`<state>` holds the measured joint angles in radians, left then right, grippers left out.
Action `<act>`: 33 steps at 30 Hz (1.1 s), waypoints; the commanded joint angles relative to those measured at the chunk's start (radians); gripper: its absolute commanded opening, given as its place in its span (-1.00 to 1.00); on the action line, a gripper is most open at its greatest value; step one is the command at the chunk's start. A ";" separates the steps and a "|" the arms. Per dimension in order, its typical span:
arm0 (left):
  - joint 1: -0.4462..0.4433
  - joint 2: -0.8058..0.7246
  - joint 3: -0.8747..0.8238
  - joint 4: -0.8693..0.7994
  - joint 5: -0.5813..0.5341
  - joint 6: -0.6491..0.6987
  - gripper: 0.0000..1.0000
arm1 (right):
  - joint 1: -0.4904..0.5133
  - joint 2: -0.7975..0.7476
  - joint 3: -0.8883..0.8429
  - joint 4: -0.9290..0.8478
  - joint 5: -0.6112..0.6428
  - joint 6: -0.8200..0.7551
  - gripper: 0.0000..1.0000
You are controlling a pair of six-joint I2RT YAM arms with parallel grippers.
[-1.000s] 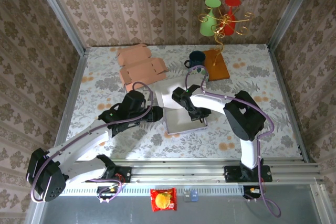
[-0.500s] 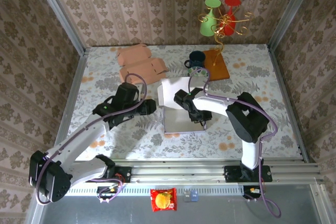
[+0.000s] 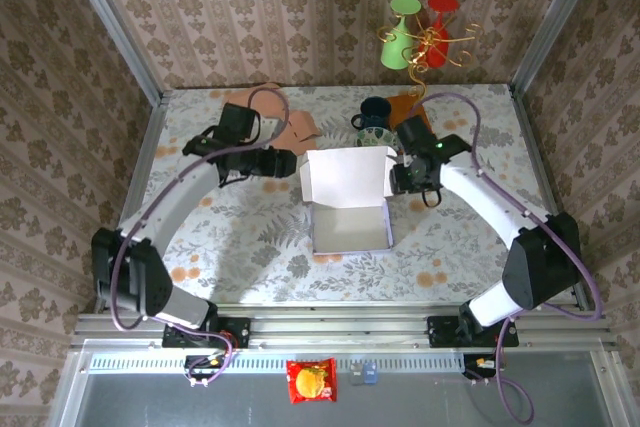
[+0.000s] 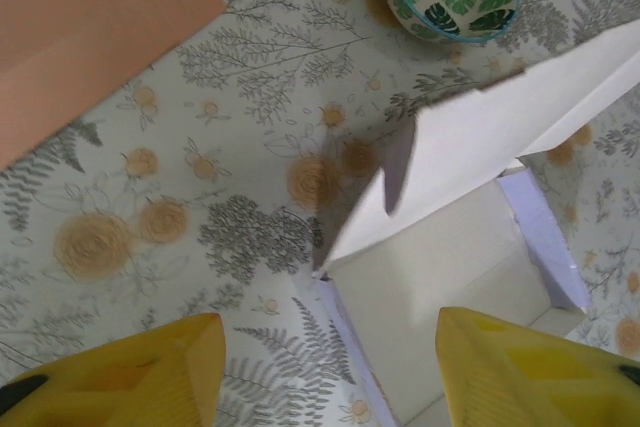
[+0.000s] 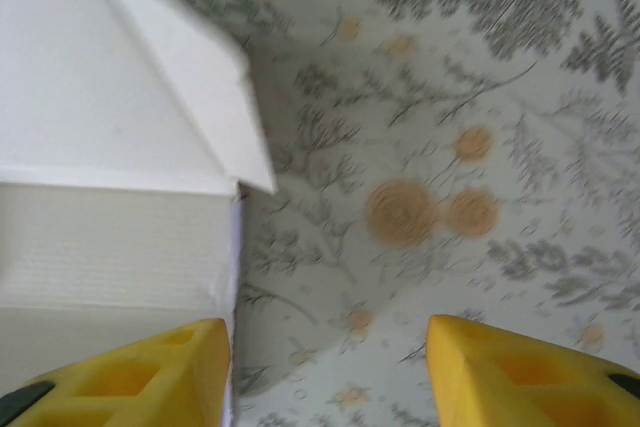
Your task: Fold the paper box
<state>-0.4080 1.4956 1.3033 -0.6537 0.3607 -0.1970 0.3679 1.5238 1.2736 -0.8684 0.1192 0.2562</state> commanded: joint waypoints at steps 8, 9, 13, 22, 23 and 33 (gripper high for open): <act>0.006 0.192 0.224 -0.231 0.160 0.309 0.19 | -0.097 0.150 0.123 0.035 -0.239 -0.220 0.13; 0.002 0.204 0.229 -0.236 0.168 0.319 0.19 | -0.097 0.157 0.131 0.036 -0.241 -0.225 0.13; -0.011 0.261 0.265 -0.272 0.175 0.364 0.20 | -0.104 0.189 0.160 0.035 -0.280 -0.245 0.11; -0.024 0.314 0.280 -0.271 0.178 0.368 0.16 | -0.106 0.247 0.221 0.012 -0.334 -0.252 -0.05; -0.028 0.320 0.283 -0.271 0.176 0.368 0.15 | -0.106 0.251 0.225 0.011 -0.335 -0.253 -0.08; -0.042 0.347 0.300 -0.247 0.120 0.335 -0.14 | -0.107 0.262 0.245 0.003 -0.332 -0.247 -0.31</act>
<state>-0.4511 1.8320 1.5669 -0.8928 0.4946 0.1387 0.2661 1.7702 1.4811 -0.8375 -0.1955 0.0216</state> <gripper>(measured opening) 0.439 0.351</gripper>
